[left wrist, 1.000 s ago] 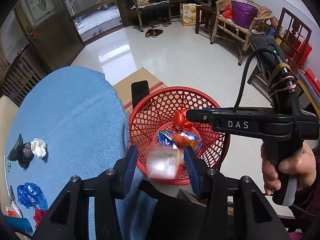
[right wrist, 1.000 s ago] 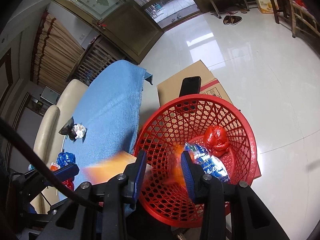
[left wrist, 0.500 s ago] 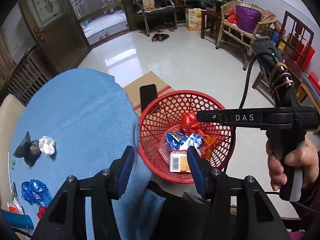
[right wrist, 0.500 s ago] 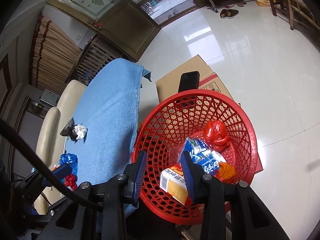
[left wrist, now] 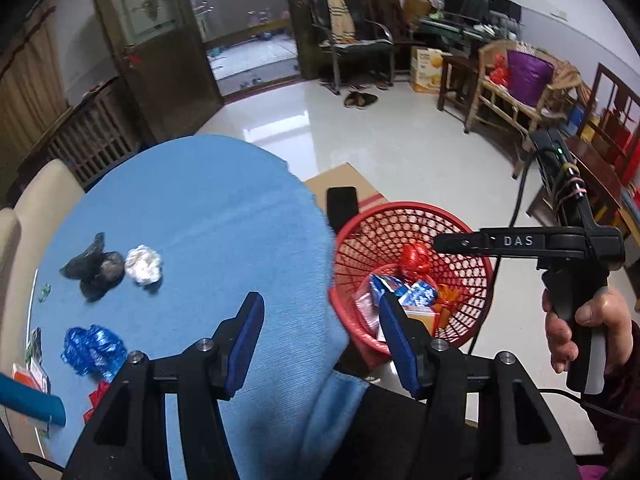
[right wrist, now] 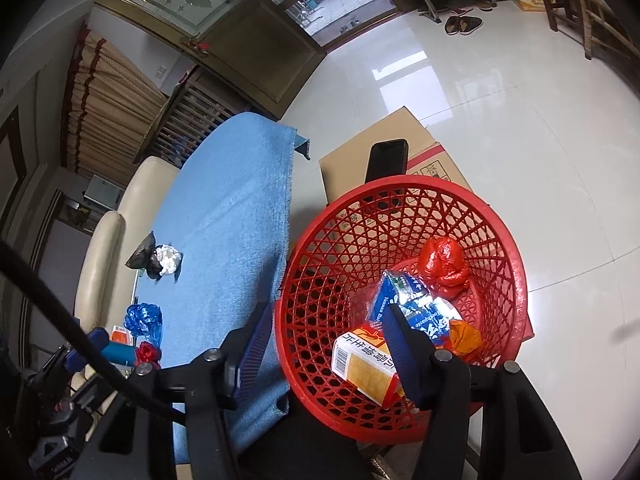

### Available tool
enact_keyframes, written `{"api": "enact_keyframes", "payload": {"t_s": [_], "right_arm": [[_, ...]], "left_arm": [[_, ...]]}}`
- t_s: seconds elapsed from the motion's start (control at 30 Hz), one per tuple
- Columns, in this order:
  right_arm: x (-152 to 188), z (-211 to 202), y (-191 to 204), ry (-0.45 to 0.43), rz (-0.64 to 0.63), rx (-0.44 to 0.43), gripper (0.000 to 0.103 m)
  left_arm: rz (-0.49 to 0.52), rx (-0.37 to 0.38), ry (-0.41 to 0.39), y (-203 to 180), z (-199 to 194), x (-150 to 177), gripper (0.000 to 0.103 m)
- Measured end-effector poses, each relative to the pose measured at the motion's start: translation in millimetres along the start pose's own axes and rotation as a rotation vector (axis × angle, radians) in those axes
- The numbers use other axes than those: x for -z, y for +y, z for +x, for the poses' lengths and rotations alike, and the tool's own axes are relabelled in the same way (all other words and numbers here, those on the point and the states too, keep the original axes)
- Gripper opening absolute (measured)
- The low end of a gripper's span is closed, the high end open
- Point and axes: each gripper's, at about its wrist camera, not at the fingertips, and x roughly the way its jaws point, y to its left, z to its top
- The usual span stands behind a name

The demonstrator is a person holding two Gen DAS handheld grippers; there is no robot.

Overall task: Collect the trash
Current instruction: 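Open left gripper to drop yellow box into red basket, then move both grippers back over the table toward red bag and white tissue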

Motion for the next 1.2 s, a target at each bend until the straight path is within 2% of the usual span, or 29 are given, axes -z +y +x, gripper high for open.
{"api": "enact_keyframes", "payload": {"t_s": [0.7, 1.0, 1.03, 1.1, 1.2], "right_arm": [[3.4, 5.4, 25.4, 0.043, -0.041, 0.040, 0.062], [4.8, 2.1, 50.9, 0.039, -0.087, 0.053, 0.063], [5.2, 2.4, 54.9, 0.041, -0.097, 0.053, 0.063], [6.4, 4.8, 66.6, 0.048, -0.125, 0.052, 0.063], [8.6, 10.5, 88.5, 0.058, -0.173, 0.046, 0.063]], "left_arm": [[-0.251, -0.103, -0.074, 97.2, -35.8, 40.2, 0.061], [-0.410, -0.169, -0.086, 155.5, -55.6, 86.5, 0.062], [-0.435, -0.183, -0.084, 163.9, -57.9, 94.2, 0.063], [-0.478, -0.216, -0.083, 179.8, -61.5, 108.9, 0.072], [-0.538, -0.261, -0.078, 201.9, -65.9, 130.9, 0.072]]}}
